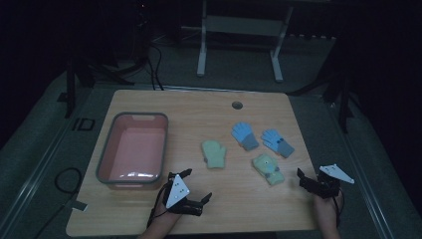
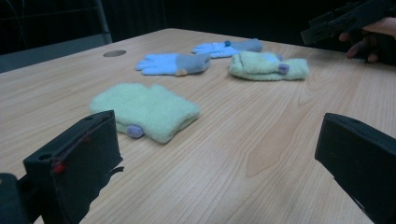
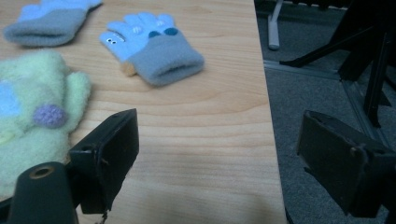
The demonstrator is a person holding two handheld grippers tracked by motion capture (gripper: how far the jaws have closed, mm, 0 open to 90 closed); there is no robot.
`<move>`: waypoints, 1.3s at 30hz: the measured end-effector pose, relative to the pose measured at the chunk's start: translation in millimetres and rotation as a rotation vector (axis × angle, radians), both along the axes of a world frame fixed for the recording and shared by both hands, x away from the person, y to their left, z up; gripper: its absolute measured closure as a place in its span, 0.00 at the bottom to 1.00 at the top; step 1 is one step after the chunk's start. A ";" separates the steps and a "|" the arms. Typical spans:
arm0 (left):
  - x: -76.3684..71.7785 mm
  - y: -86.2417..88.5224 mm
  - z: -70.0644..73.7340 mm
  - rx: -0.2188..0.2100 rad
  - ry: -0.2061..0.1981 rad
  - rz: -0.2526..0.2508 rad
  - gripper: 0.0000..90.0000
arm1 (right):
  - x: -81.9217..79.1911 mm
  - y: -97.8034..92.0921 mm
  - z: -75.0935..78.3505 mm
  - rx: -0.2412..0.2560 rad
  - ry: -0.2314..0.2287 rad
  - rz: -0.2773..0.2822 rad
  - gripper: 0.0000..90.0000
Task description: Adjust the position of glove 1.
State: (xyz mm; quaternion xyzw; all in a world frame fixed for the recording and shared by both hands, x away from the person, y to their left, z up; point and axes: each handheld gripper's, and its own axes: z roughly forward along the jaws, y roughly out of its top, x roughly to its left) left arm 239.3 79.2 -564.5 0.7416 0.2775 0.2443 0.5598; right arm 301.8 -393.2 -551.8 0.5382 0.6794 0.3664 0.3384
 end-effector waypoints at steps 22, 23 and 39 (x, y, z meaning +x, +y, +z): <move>-0.2 -1.1 0.1 0.010 0.000 -0.004 0.00 | 7.1 1.1 16.8 0.054 0.196 0.006 0.14; -0.2 -1.2 0.1 0.011 0.000 -0.003 0.00 | 7.1 1.5 20.2 0.058 0.191 0.020 0.14; -0.3 -0.1 0.0 0.001 0.002 -0.011 0.00 | 25.2 26.0 52.0 0.029 0.227 0.133 0.14</move>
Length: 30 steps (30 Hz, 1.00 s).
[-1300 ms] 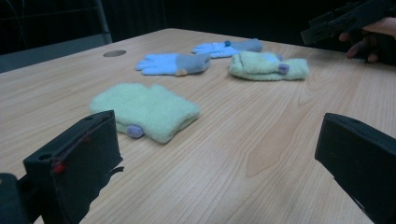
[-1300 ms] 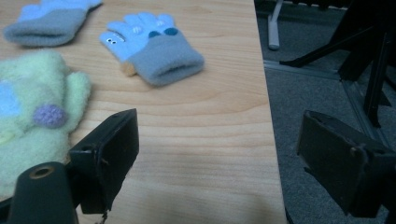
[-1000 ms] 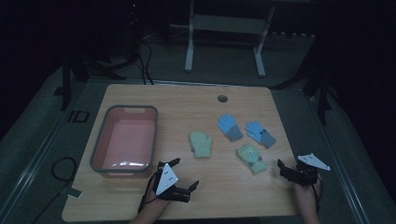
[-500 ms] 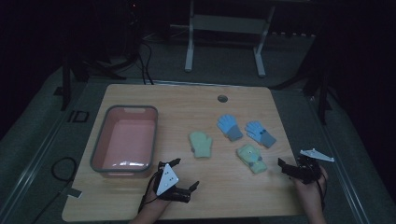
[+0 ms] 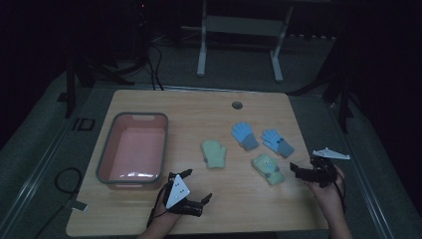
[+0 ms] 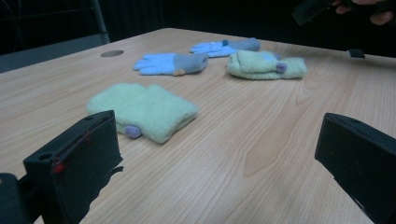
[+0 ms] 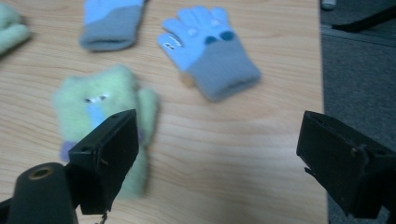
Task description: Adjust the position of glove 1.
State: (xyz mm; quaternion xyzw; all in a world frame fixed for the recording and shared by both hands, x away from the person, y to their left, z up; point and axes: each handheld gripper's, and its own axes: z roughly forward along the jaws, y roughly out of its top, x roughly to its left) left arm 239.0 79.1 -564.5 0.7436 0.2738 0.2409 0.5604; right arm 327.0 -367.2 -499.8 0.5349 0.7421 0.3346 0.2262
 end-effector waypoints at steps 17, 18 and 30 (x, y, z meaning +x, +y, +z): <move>-0.2 -0.1 0.0 0.000 -0.001 -0.001 0.00 | 19.3 38.4 24.9 -0.004 0.001 0.110 0.15; -0.3 -0.2 0.0 0.000 -0.001 -0.001 0.00 | 19.3 38.4 24.9 -0.004 0.001 0.110 0.15; -0.8 -0.5 -0.1 0.005 -0.005 -0.005 0.00 | 36.6 80.0 39.2 -0.023 -0.019 0.214 0.21</move>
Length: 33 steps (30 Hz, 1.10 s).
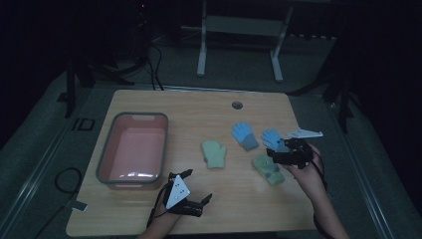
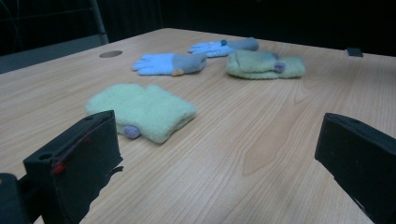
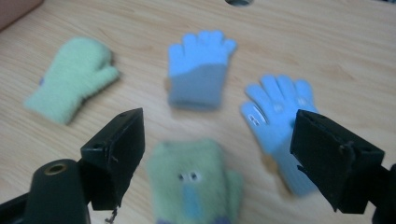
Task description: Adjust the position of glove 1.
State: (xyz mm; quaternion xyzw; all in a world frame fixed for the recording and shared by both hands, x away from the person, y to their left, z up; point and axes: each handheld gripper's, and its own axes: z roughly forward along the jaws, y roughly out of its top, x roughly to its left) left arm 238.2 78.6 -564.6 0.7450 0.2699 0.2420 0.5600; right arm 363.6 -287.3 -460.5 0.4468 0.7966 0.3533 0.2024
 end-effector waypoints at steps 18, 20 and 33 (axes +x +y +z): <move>0.5 0.8 0.0 -0.006 0.005 -0.002 0.00 | 26.5 65.8 -7.2 -0.022 0.012 0.162 0.25; 0.2 0.4 0.0 -0.002 0.002 -0.002 0.00 | 28.9 72.3 -9.8 -0.023 0.024 0.180 0.25; 0.5 0.4 0.1 -0.002 0.005 -0.003 0.00 | 39.6 118.6 -28.8 -0.021 0.067 0.270 0.28</move>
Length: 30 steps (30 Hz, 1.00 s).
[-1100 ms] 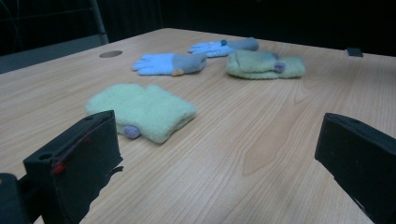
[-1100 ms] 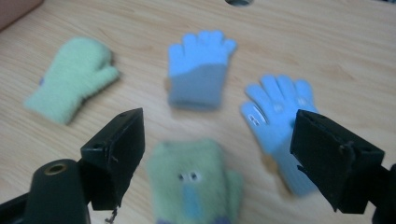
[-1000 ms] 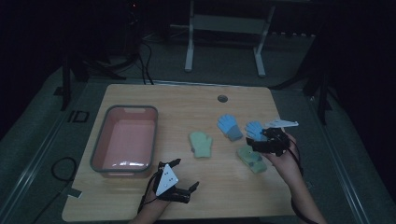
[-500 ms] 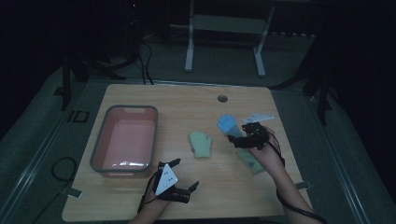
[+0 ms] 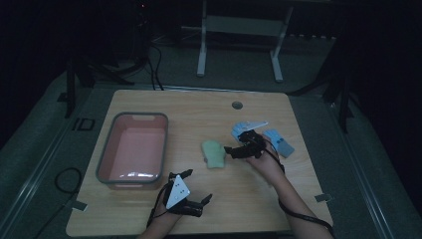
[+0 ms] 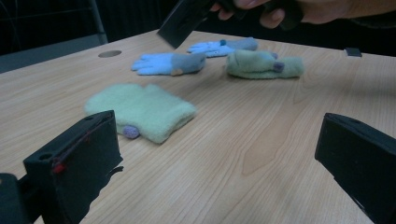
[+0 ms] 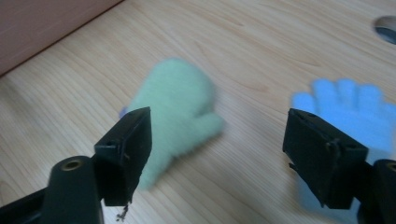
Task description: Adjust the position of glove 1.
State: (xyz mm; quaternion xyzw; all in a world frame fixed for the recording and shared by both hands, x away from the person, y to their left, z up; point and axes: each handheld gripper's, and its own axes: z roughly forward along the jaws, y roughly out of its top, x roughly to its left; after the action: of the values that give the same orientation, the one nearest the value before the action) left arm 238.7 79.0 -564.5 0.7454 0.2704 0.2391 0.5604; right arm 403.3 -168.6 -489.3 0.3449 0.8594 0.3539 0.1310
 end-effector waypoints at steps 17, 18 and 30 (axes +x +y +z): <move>-0.4 -0.4 0.0 0.003 -0.003 -0.008 0.00 | 13.4 52.9 -33.1 -0.047 0.028 0.073 0.51; -0.3 -0.4 0.0 0.001 -0.002 -0.008 0.00 | 14.2 54.7 -35.1 -0.057 0.024 0.070 0.52; -0.2 -0.4 0.0 0.000 -0.001 -0.006 0.00 | 20.1 55.5 -50.9 -0.079 0.009 0.044 0.74</move>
State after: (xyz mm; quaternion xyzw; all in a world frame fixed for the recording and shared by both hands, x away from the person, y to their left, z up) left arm 238.5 78.7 -564.5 0.7462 0.2678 0.2376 0.5613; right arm 423.4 -113.2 -540.2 0.3219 0.8807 0.3210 0.1330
